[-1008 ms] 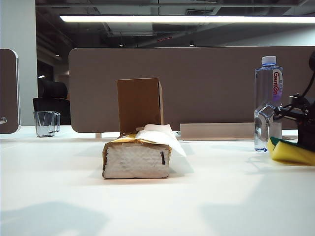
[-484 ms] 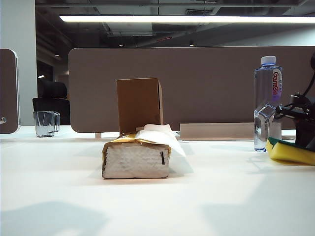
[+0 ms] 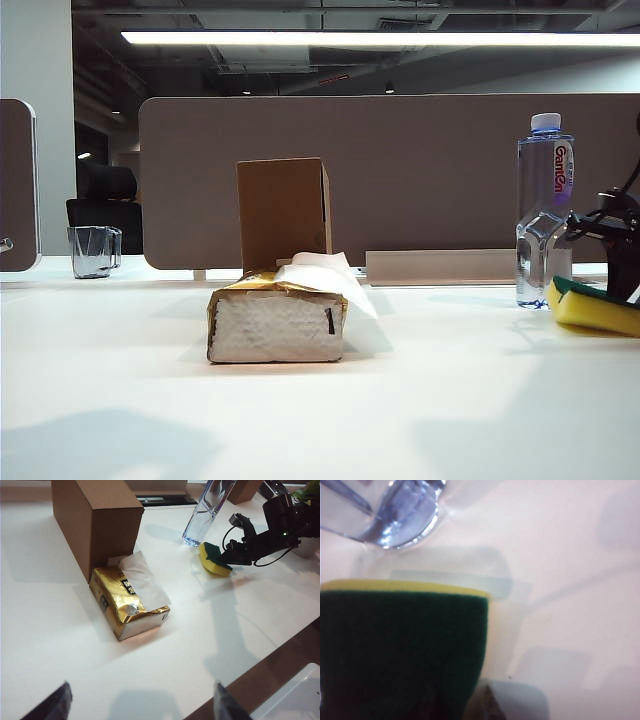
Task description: Move the sponge from left to right to wipe the table, avoiding obstacles on the table, and finally reaching the bottle of mineral water.
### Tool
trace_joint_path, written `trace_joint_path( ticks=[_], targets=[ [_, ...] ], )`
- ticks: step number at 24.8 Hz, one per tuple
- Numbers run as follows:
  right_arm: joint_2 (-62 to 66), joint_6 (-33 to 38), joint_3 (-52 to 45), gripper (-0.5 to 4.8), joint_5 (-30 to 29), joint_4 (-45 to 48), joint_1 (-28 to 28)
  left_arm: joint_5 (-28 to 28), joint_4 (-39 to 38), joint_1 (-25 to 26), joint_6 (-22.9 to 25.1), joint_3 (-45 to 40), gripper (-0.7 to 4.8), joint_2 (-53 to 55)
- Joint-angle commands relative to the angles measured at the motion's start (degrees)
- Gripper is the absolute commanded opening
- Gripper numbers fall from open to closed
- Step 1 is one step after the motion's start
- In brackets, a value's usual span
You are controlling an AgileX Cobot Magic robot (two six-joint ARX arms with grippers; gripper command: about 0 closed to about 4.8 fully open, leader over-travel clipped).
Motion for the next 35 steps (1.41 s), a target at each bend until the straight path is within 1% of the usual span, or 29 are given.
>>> trace_joint_path(
  ticks=[1,2,4,5,9,12,15,21,23,30,35],
  targets=[
    [-0.31,-0.02,-0.35,1.62,1.22,-3.10,-0.33,0.24,0.76,0.04,-0.17,0.37,3.67,0.02],
    [-0.39,-0.02,-0.33,1.81,1.22,-3.10,-0.37,0.24,0.76,0.04,-0.17,0.37,3.67,0.02],
    [-0.48,0.00,-0.31,1.88,1.20,-3.06,-0.35,0.26,0.76,0.04,-0.20,0.37,3.67,0.02],
    [-0.48,0.22,-0.31,2.10,0.48,-3.08,-0.35,0.26,0.76,0.04,-0.20,0.37,3.67,0.02],
    [-0.48,1.09,-0.31,2.38,-0.31,-2.93,-0.44,0.26,0.76,0.04,-0.20,0.37,3.67,0.02],
    [-0.48,1.29,0.44,2.77,-2.21,-3.15,-0.52,0.28,0.76,0.04,-0.20,0.37,3.67,0.02],
    [-0.50,1.49,1.97,2.80,-3.56,-4.15,-0.72,0.28,0.76,0.04,-0.20,0.37,3.67,0.02],
    [-0.63,1.44,6.54,2.89,-3.74,-8.04,-0.72,0.26,0.76,0.04,-0.20,0.37,3.66,0.02],
    [-0.98,1.40,7.65,3.04,-3.72,-8.94,-0.72,0.26,0.76,0.04,-0.17,0.37,3.67,0.02],
    [-3.89,1.14,7.85,3.08,-3.74,-10.27,-0.72,0.26,0.79,0.04,-0.17,0.37,3.67,0.02],
    [-6.84,1.03,7.85,3.07,-5.20,-11.80,-0.72,0.26,0.81,0.04,-0.20,0.37,3.67,0.02]
  ],
)
